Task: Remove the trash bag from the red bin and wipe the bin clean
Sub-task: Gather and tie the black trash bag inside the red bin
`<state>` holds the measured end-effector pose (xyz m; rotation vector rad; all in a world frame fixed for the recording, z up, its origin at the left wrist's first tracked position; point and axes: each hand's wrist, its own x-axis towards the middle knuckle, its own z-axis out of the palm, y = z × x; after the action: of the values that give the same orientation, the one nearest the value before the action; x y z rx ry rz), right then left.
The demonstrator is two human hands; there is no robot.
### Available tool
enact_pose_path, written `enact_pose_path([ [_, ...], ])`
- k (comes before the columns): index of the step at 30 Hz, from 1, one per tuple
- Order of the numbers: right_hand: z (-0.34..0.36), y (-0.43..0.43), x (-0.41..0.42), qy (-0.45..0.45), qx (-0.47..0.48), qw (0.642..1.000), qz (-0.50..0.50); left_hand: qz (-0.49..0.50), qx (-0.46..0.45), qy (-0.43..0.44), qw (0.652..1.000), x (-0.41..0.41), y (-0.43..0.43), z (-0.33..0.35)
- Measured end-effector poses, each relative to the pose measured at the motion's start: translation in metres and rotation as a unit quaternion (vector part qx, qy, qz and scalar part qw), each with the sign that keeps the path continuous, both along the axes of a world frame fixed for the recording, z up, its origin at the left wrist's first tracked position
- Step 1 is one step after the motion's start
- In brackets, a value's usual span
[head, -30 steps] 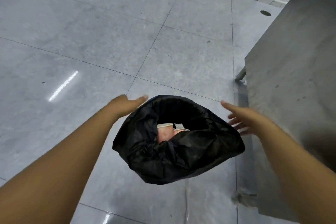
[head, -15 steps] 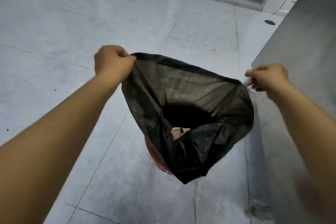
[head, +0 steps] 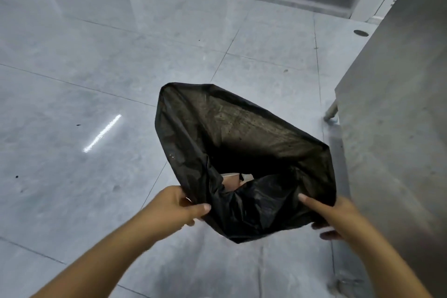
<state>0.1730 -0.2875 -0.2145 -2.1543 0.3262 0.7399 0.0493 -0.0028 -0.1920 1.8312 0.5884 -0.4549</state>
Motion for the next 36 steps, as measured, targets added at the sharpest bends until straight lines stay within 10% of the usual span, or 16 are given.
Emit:
enact_pose_path([
  [11,0.094,-0.014,0.043,-0.162,0.035,0.986,-0.023,0.130,0.117,-0.115,0.978,0.025,0.003,0.088],
  [19,0.109,-0.017,0.056,-0.212,0.289,0.928,-0.105,0.205,0.015,-0.317,0.926,0.040,0.056,0.113],
  [21,0.089,-0.037,0.044,-0.204,0.268,0.933,-0.126,0.226,0.043,-0.240,0.943,0.032,0.087,0.080],
  [25,0.013,-0.054,0.013,-0.094,-0.014,0.995,0.034,-0.046,0.176,0.100,0.978,0.016,0.100,0.004],
  [31,0.002,0.028,0.047,-0.144,0.269,0.951,0.053,-0.117,0.065,-0.102,0.986,0.077,0.052,-0.013],
  [36,0.039,0.093,0.081,-0.171,0.219,0.960,0.028,-0.044,-0.080,-0.189,0.978,0.118,0.012,-0.003],
])
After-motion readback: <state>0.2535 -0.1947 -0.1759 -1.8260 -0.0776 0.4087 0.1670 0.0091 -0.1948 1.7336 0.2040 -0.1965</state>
